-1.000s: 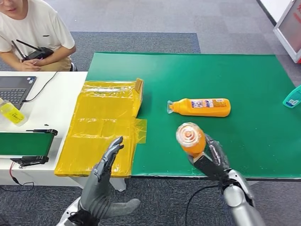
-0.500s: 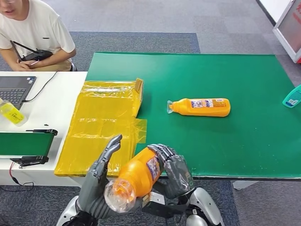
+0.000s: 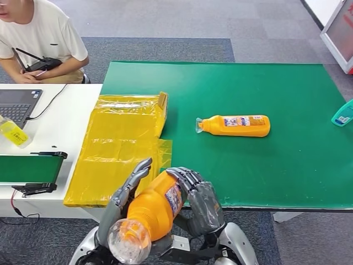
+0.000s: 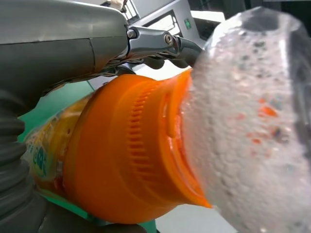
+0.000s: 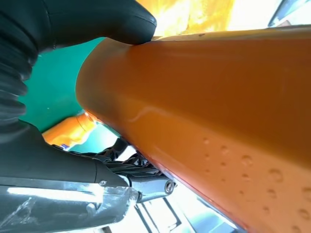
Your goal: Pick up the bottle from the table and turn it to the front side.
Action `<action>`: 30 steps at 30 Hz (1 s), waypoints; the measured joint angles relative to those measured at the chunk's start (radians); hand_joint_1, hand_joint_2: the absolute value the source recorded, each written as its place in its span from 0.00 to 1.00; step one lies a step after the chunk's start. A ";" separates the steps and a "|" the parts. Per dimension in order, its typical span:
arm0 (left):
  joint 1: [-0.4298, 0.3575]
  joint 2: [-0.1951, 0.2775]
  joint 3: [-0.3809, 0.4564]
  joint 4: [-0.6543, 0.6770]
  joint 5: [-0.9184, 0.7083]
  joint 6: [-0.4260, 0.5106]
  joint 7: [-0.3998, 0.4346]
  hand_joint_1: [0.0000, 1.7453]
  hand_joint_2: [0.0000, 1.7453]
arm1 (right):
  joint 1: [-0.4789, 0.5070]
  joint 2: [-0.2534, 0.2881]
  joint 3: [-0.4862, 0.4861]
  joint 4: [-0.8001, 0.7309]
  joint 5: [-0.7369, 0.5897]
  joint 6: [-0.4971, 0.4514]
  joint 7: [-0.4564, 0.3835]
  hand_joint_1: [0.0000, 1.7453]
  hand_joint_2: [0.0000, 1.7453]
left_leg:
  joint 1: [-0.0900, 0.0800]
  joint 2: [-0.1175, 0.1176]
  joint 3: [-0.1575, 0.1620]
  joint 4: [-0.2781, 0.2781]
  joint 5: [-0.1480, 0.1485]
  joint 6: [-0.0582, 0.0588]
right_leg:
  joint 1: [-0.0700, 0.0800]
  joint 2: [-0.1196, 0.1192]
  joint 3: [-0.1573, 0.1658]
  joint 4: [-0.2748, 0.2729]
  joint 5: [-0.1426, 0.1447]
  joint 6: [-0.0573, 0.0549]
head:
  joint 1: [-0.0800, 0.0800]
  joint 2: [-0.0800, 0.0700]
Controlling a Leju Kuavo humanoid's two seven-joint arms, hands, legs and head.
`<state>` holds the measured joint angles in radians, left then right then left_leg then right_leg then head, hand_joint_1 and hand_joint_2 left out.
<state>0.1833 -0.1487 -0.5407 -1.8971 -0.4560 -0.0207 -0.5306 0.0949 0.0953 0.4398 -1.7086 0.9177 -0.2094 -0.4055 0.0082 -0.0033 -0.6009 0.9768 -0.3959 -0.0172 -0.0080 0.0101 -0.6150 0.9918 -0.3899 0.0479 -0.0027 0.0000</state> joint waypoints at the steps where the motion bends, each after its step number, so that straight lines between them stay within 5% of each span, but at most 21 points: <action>1: -0.005 0.000 -0.003 0.002 0.005 -0.004 0.000 0.00 1.00 | -0.001 0.000 0.002 -0.003 -0.001 -0.003 0.000 1.00 1.00 | 0.000 0.000 0.000 0.000 0.000 0.000 | 0.000 0.000 0.000 0.000 0.000 0.000 | 0.000 0.000; 4: -0.016 0.000 -0.010 0.006 0.016 -0.009 0.000 0.00 1.00 | -0.002 -0.001 0.006 -0.014 -0.004 -0.009 -0.001 1.00 1.00 | 0.000 0.000 0.000 0.000 0.000 0.000 | 0.000 0.000 0.000 0.000 0.000 0.000 | 0.000 0.000; 7: -0.024 0.000 -0.015 0.007 0.019 -0.010 0.002 0.17 1.00 | -0.002 -0.004 0.010 -0.023 -0.006 -0.012 -0.002 1.00 1.00 | 0.000 0.000 0.000 0.000 0.000 0.000 | 0.000 0.000 0.000 0.000 0.000 0.000 | 0.000 0.000; 11: -0.029 0.001 -0.021 0.009 0.019 -0.012 0.004 1.00 1.00 | -0.002 -0.006 0.015 -0.034 -0.013 -0.015 -0.003 1.00 1.00 | 0.000 0.000 0.000 0.000 0.000 0.000 | 0.000 0.000 0.000 0.000 0.000 0.000 | 0.000 0.000; 22: -0.041 0.003 -0.027 0.009 0.018 -0.009 0.013 1.00 1.00 | 0.001 -0.013 0.022 -0.037 -0.022 -0.019 -0.006 1.00 1.00 | 0.000 0.000 0.000 0.000 0.000 0.000 | 0.000 0.000 0.000 0.000 0.000 0.000 | 0.000 0.000; 23: -0.042 0.003 -0.027 0.010 0.018 -0.008 0.014 1.00 1.00 | 0.002 -0.013 0.024 -0.038 -0.023 -0.019 -0.007 0.94 1.00 | 0.000 0.000 0.000 0.000 0.000 0.000 | 0.000 0.000 0.000 0.000 0.000 0.000 | 0.000 0.000; 27: -0.043 0.002 -0.027 0.012 0.016 0.000 0.025 1.00 1.00 | 0.007 -0.013 0.034 -0.040 -0.028 -0.018 -0.013 0.00 1.00 | 0.000 0.000 0.000 0.000 0.000 0.000 | 0.000 0.000 0.000 0.000 0.000 0.000 | 0.000 0.000; 30: -0.035 0.002 -0.017 0.025 0.001 0.027 0.050 1.00 1.00 | 0.010 -0.012 0.053 -0.054 -0.038 -0.013 -0.017 0.00 1.00 | 0.000 0.000 0.000 0.000 0.000 0.000 | 0.000 0.000 0.000 0.000 0.000 0.000 | 0.000 0.000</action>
<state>0.1485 -0.1470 -0.5581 -1.8718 -0.4554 0.0061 -0.4805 0.1049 0.0831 0.4929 -1.7623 0.8801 -0.2223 -0.4223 0.0082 -0.0033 -0.6009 0.9768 -0.3960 -0.0171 -0.0080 0.0102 -0.6152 0.9918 -0.3900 0.0478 -0.0026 0.0000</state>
